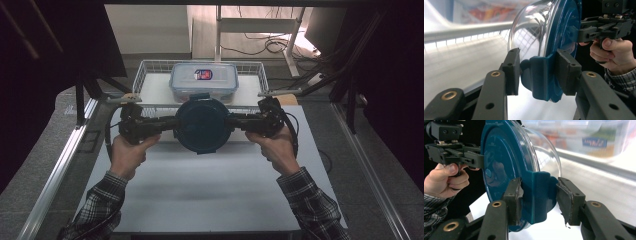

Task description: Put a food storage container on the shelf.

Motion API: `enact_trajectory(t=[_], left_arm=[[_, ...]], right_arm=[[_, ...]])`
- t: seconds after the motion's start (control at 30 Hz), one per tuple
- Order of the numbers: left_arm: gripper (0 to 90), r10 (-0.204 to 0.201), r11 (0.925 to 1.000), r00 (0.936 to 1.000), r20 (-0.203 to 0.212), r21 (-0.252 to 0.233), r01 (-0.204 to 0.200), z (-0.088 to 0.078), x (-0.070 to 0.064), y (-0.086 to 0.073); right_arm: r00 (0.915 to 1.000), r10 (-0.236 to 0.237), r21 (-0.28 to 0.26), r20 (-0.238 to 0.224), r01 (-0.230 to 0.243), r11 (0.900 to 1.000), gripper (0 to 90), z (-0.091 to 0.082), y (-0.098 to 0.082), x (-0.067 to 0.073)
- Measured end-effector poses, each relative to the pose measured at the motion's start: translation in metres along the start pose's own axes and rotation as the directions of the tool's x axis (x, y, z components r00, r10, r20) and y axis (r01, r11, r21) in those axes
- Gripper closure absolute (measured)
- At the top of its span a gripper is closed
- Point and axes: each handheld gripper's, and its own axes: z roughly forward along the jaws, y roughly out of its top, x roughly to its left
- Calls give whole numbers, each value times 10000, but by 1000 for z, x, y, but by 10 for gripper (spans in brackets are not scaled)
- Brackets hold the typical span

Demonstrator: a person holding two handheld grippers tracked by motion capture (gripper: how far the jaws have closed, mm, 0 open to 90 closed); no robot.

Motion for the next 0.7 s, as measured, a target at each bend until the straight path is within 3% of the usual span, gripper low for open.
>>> enact_trajectory(t=[0.43, 0.7], left_arm=[[576, 362, 9993, 9993, -19, -41, -362, -8, 1, 47], [575, 349, 9993, 9994, -70, -144, -350, -10, 6, 71]], right_arm=[[10000, -84, -372, 17, 84, 9993, 558, -4, 39, 1], [9999, -120, -553, 45, 123, 9984, 558, -3, 63, -2]])
